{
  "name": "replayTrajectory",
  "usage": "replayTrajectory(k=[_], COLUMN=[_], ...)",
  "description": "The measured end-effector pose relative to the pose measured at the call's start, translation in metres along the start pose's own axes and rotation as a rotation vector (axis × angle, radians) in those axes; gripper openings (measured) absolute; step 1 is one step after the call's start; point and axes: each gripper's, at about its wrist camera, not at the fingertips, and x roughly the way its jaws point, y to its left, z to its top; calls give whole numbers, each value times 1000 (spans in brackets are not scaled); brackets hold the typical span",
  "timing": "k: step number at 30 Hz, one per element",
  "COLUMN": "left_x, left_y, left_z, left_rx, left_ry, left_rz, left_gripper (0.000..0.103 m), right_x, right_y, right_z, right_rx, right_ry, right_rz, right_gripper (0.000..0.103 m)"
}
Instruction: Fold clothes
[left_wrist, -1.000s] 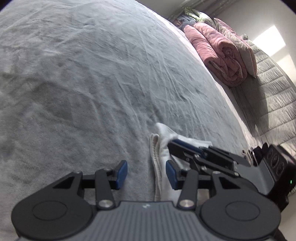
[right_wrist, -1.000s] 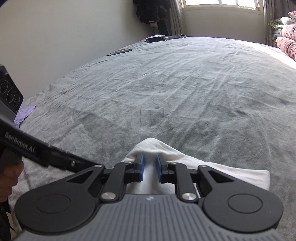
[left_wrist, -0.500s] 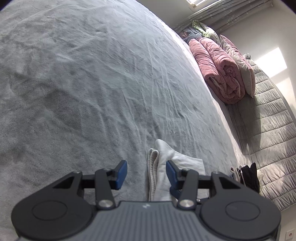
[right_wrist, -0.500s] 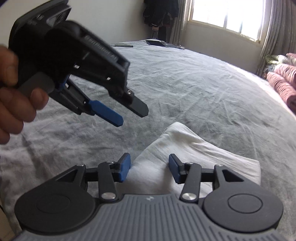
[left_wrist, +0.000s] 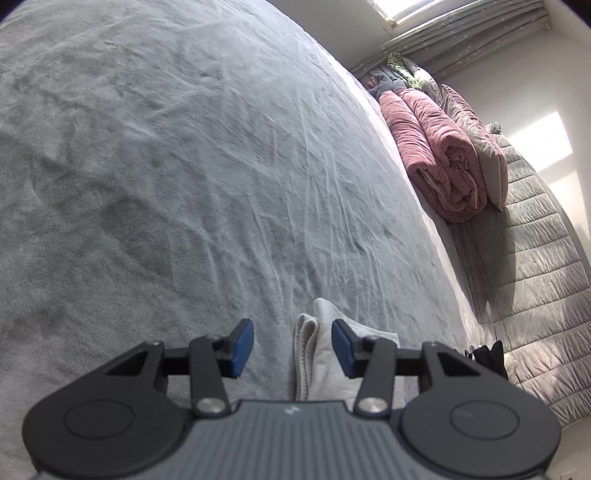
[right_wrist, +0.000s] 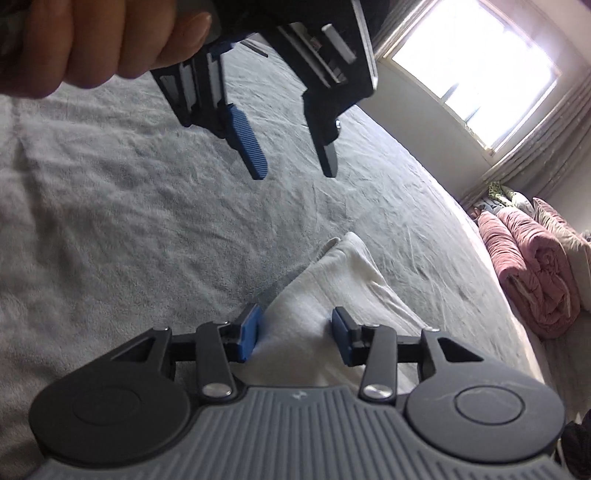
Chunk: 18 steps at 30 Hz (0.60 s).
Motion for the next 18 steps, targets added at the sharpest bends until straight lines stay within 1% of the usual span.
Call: replayTrajectory(k=[2, 3, 4, 5, 6, 8, 11, 15, 18], left_x=[1, 1, 2, 2, 2, 4, 9, 16, 21], left_y=[-1, -1, -1, -1, 0, 1, 1, 2, 3], left_z=[-2, -2, -3, -4, -4, -4, -7, -11, -14], left_rx=[7, 7, 7, 6, -1, -15, -27, -43, -67], left_ry=[8, 12, 16, 20, 21, 23, 40, 60, 72], left_rz=[-4, -7, -10, -13, -18, -27, -37, -55, -94], left_gripper=[48, 48, 48, 48, 49, 51, 53, 54, 56], right_x=[1, 2, 1, 1, 0, 1, 6, 2, -1], right_y=[-8, -13, -21, -29, -38, -53, -69, -60, -57], right_z=[1, 1, 2, 2, 3, 3, 1, 0, -1], right_rx=[36, 60, 98, 147, 192, 271, 327, 345, 367], right_ry=[5, 6, 4, -1, -3, -7, -7, -18, -26], right_rz=[16, 26, 37, 53, 66, 75, 82, 106, 99], right_gripper=[31, 24, 20, 18, 15, 13, 13, 13, 13])
